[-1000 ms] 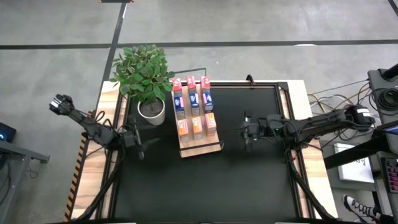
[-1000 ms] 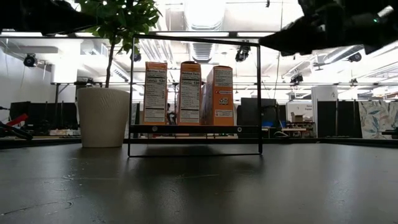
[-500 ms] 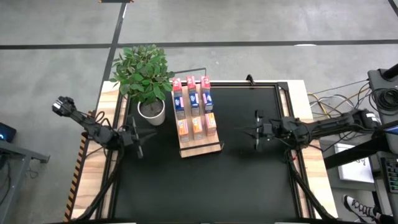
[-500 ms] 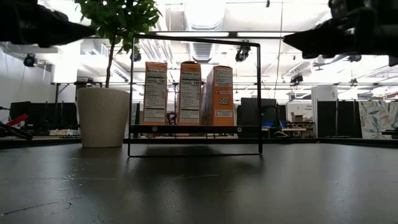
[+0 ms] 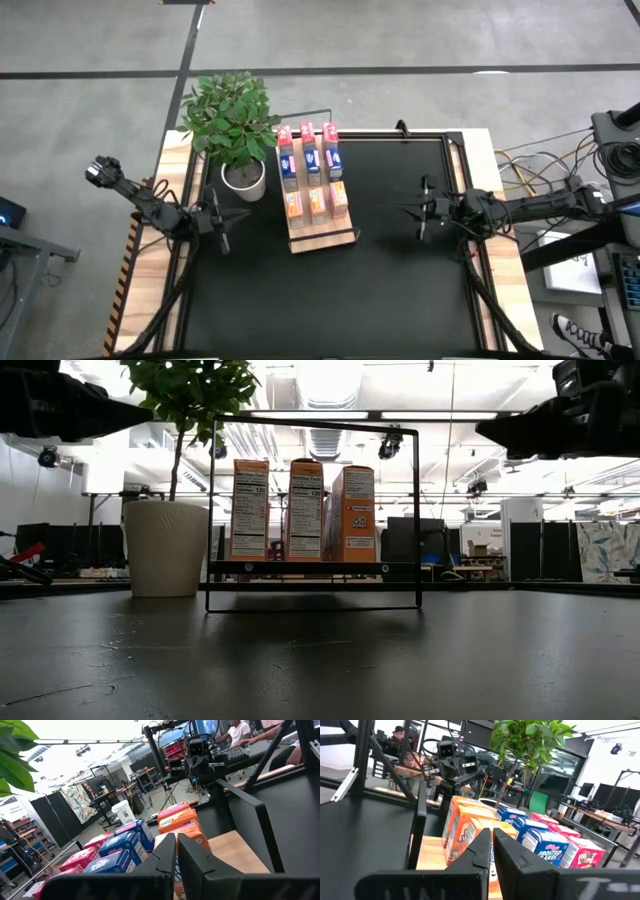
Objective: Stack cereal on shelf
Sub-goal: Return to Home Position
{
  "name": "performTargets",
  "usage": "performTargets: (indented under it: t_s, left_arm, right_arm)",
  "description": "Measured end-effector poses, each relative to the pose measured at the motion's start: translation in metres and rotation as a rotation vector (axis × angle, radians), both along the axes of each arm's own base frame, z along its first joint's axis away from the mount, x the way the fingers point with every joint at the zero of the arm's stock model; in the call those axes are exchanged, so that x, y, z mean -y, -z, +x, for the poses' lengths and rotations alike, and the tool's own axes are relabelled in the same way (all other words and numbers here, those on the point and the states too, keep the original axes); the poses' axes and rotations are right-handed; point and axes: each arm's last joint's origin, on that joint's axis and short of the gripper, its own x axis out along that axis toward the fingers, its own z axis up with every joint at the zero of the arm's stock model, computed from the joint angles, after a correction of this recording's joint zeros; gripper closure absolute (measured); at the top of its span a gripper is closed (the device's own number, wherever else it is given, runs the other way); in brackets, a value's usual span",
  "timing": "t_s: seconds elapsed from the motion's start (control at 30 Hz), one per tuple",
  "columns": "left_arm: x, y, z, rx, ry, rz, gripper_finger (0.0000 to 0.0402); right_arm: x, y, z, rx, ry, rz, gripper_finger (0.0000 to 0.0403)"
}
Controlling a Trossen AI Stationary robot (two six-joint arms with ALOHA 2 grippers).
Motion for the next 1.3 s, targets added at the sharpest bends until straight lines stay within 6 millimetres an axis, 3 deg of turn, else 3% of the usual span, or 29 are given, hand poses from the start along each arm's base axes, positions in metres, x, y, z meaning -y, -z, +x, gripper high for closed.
performTargets:
  t_s: [1.0, 1.3]
  left_arm:
    - [0.0, 0.002, 0.0, -0.013, 0.0, 0.008, 0.0402]
    - [0.0, 0.003, 0.0, -0.019, 0.0, 0.007, 0.0402]
  right_arm:
    - [0.002, 0.0, -0.034, 0.024, 0.055, 0.027, 0.0394]
    - [0.003, 0.006, -0.034, -0.044, 0.077, 0.014, 0.0394]
